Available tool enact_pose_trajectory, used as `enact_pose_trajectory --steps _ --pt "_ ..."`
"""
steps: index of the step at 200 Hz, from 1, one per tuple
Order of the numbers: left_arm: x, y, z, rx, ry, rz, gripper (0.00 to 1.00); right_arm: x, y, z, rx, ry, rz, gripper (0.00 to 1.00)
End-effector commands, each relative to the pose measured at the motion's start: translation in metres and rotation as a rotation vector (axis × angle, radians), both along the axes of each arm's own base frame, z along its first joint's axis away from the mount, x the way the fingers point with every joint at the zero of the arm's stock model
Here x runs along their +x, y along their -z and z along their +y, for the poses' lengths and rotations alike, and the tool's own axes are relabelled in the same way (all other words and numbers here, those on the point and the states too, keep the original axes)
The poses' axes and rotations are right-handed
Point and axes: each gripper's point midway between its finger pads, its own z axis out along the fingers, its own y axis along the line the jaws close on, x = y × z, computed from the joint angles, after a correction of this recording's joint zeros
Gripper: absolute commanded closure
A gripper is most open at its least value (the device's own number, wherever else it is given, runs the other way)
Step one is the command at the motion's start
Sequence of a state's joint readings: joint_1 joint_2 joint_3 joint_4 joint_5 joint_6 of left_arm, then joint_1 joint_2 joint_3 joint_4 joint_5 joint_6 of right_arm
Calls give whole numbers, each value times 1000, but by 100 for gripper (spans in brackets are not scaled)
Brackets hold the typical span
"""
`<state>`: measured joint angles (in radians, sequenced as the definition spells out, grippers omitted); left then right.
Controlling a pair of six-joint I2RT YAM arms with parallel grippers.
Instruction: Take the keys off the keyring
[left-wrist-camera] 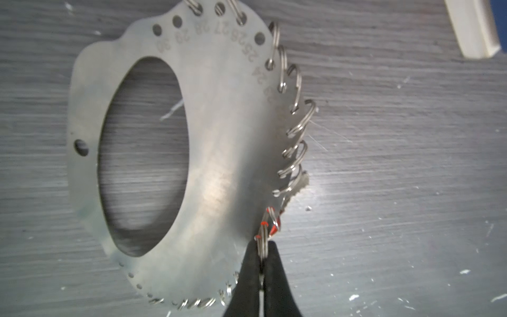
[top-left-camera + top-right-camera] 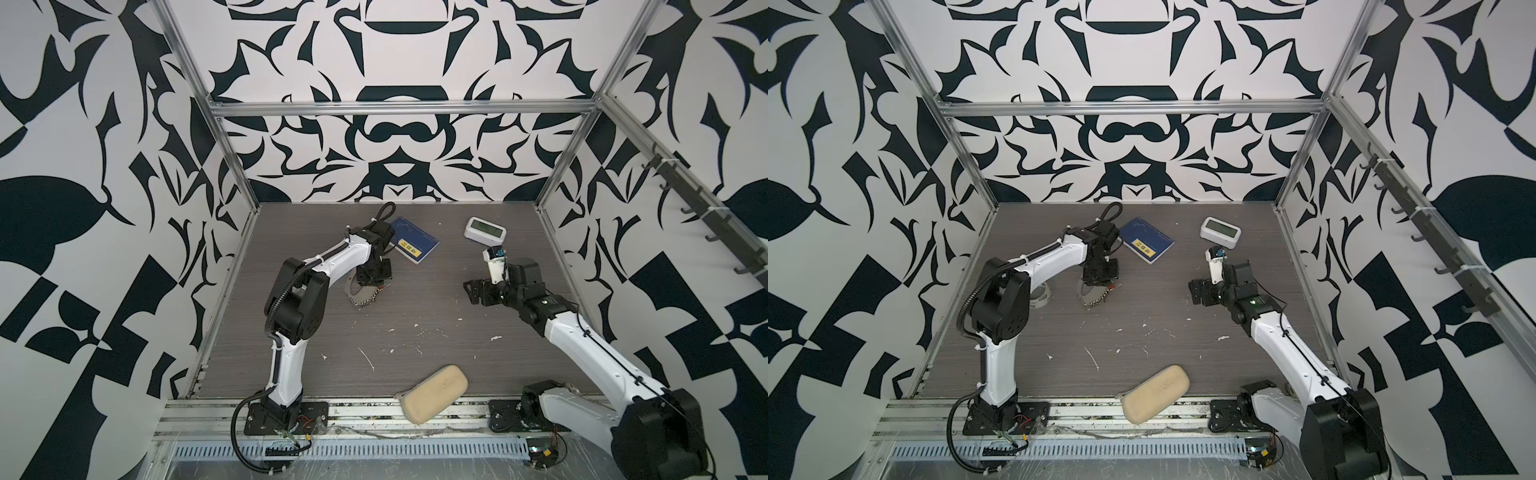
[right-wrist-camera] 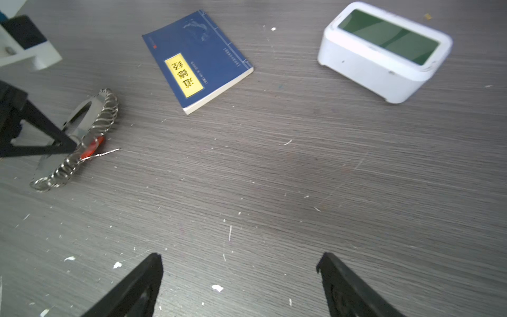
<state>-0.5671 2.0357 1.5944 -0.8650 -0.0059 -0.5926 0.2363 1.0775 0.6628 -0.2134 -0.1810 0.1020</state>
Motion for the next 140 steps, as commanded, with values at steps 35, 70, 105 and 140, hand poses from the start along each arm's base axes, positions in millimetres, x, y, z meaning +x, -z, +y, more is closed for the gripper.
enact_pose_trajectory --steps 35,70,105,140 --pt "-4 11 17 1 -27 44 88 4 -2 51 26 -166 -60 7" --pt "-2 6 18 -29 -20 43 81 8 1 79 2 -218 -65 7" --pt "1 -8 29 -55 -37 19 69 11 1 111 -7 -288 -89 9" --pt "5 -22 50 -98 -66 -18 68 10 4 146 6 -352 -105 17"
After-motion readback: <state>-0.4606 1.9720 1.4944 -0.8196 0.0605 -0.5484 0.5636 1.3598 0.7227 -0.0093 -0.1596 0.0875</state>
